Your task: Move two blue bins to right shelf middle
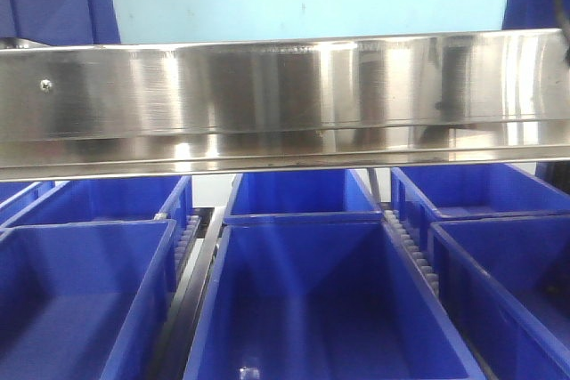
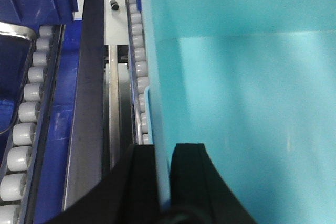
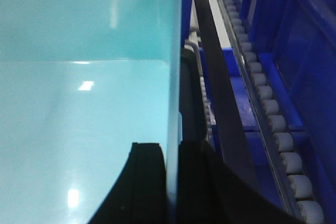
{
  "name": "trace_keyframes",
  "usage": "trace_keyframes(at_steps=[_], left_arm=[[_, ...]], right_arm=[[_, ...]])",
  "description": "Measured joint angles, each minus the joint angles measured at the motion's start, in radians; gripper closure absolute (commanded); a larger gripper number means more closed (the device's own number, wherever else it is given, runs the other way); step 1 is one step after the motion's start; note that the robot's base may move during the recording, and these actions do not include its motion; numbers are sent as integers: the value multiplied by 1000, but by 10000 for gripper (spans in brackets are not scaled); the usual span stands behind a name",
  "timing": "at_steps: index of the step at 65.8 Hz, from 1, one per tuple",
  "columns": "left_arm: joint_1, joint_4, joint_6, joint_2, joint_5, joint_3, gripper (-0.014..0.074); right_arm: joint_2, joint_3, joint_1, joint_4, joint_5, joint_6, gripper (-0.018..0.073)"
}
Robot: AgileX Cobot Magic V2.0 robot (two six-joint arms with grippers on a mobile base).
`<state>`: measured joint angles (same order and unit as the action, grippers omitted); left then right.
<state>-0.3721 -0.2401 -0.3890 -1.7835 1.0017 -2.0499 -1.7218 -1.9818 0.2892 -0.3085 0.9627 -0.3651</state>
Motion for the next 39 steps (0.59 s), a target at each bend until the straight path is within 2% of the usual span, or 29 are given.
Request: trace_keyframes(at_steps=[36, 39], left_arm=[[2, -16, -2, -97, 4, 0, 706], [2, -21, -2, -102, 4, 0, 687]], right_arm=[[-123, 0, -15, -2, 46, -2, 727], [-126, 0, -15, -2, 46, -2, 701]])
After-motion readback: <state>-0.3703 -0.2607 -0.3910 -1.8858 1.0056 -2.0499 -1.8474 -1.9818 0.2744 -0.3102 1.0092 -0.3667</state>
